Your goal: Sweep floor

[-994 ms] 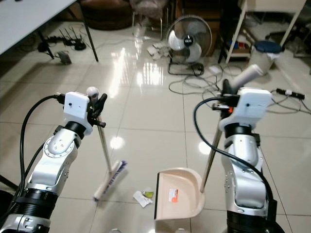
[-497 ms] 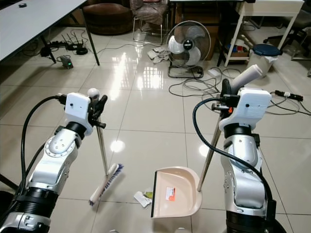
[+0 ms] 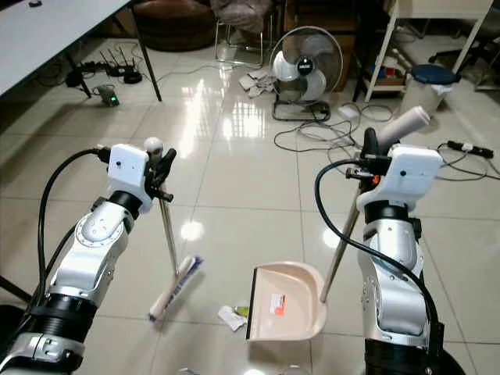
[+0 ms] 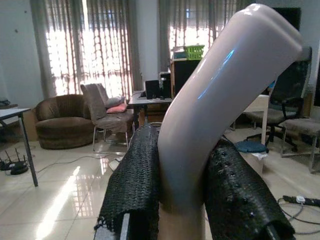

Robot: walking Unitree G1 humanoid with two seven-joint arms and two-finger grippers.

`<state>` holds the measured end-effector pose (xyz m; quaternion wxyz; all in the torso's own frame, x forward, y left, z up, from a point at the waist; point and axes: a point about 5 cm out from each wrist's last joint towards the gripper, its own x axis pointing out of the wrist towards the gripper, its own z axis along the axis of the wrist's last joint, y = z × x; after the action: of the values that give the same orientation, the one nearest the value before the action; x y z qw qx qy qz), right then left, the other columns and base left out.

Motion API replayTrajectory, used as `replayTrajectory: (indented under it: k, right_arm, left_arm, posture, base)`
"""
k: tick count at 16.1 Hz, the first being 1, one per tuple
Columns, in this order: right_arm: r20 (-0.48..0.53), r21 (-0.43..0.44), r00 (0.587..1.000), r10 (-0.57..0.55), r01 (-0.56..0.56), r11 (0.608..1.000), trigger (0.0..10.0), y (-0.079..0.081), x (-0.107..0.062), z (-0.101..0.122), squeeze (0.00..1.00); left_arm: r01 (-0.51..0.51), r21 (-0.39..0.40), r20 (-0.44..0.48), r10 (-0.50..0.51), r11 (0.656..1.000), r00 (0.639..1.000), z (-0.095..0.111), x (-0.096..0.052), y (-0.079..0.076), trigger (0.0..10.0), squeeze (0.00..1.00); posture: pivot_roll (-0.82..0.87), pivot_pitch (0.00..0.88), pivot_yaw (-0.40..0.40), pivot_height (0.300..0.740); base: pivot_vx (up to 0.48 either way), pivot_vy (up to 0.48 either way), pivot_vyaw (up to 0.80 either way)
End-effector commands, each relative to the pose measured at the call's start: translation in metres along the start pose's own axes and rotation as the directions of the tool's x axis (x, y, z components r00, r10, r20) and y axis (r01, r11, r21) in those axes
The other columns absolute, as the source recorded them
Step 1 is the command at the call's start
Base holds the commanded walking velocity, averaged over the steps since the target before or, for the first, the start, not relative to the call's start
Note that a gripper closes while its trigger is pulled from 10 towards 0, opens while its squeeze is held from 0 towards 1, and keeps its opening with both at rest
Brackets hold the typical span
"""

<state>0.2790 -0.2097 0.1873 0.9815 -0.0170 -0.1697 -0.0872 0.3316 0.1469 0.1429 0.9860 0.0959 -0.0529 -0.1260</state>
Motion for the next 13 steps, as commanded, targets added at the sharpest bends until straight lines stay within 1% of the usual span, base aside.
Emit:
replayTrajectory:
  k: [1,2,3,4,5,7,8,9,10,12,13]
  right_arm:
    - [0.049,-0.011,0.999,-0.005,0.005,1.000,10.0,-0.001,0.006,0.006,0.00]
    - [0.052,-0.018,0.999,-0.005,0.006,1.000,10.0,-0.001,0.007,0.005,0.00]
    - [0.052,-0.032,0.999,0.001,0.001,0.999,10.0,-0.001,0.010,0.004,0.00]
    - [0.058,-0.075,0.998,0.017,-0.012,0.997,10.0,0.000,0.016,0.003,0.00]
    - [0.075,-0.104,0.997,0.024,-0.016,0.994,10.0,0.001,0.020,0.003,0.00]
    - [0.084,-0.094,0.996,0.032,-0.024,0.995,10.0,0.002,0.021,0.004,0.00]
    - [0.094,-0.081,0.995,0.038,-0.031,0.996,10.0,0.002,0.021,0.003,0.00]
    - [0.097,-0.088,0.995,0.038,-0.029,0.996,10.0,0.001,0.022,-0.001,0.00]
    - [0.097,-0.092,0.995,0.035,-0.026,0.995,10.0,0.001,0.023,-0.002,0.00]
    - [0.099,-0.107,0.995,0.028,-0.018,0.994,10.0,0.003,0.023,-0.007,0.00]
    - [0.103,-0.126,0.994,0.032,-0.018,0.992,10.0,0.002,0.025,-0.010,0.00]
  left_arm:
    - [-0.026,0.038,0.046,0.024,0.999,0.999,0.013,0.006,0.008,10.0,0.00]
    - [-0.026,0.045,0.045,0.024,0.999,0.999,0.013,0.007,0.008,10.0,0.00]
    - [-0.027,0.054,0.041,0.024,0.998,0.999,0.012,0.008,0.009,10.0,0.00]
    - [-0.032,0.066,0.033,0.030,0.997,0.999,0.011,0.011,0.009,10.0,0.00]
    - [-0.039,0.062,0.037,0.037,0.997,0.999,0.010,0.016,0.010,10.0,0.00]
    - [-0.036,0.050,0.053,0.033,0.998,0.998,0.013,0.018,0.010,10.0,0.00]
    - [-0.031,0.043,0.063,0.029,0.999,0.998,0.015,0.021,0.008,10.0,0.00]
    - [-0.033,0.032,0.071,0.031,0.999,0.997,0.019,0.030,0.007,10.0,0.00]
    - [-0.038,0.028,0.074,0.036,0.999,0.997,0.020,0.032,0.006,10.0,0.00]
    - [-0.028,0.014,0.109,0.027,1.000,0.994,0.028,0.038,0.005,10.0,0.00]
    - [-0.028,0.011,0.122,0.026,1.000,0.992,0.030,0.040,0.004,10.0,0.00]
  posture:
    - [-0.16,0.066,0.110,0.740]
    - [-0.16,0.066,0.110,0.740]
    - [-0.15,0.088,0.106,0.740]
    - [-0.13,0.125,0.095,0.740]
    - [-0.11,0.153,0.091,0.740]
    - [-0.08,0.188,0.085,0.740]
    - [-0.06,0.213,0.084,0.740]
    - [-0.05,0.241,0.091,0.740]
    - [-0.05,0.249,0.093,0.740]
    - [0.00,0.338,0.130,0.740]
    - [0.02,0.354,0.132,0.740]
  base:
    - [0.000,0.000,0.00]
    - [0.000,0.000,0.00]
    - [0.000,0.000,0.00]
    - [0.000,0.000,0.00]
    - [0.000,0.000,0.00]
    - [0.000,0.000,0.00]
    - [0.000,0.000,0.00]
    - [0.000,0.000,0.00]
    - [0.000,0.000,0.00]
    - [0.000,0.000,0.00]
    - [0.000,0.000,0.00]
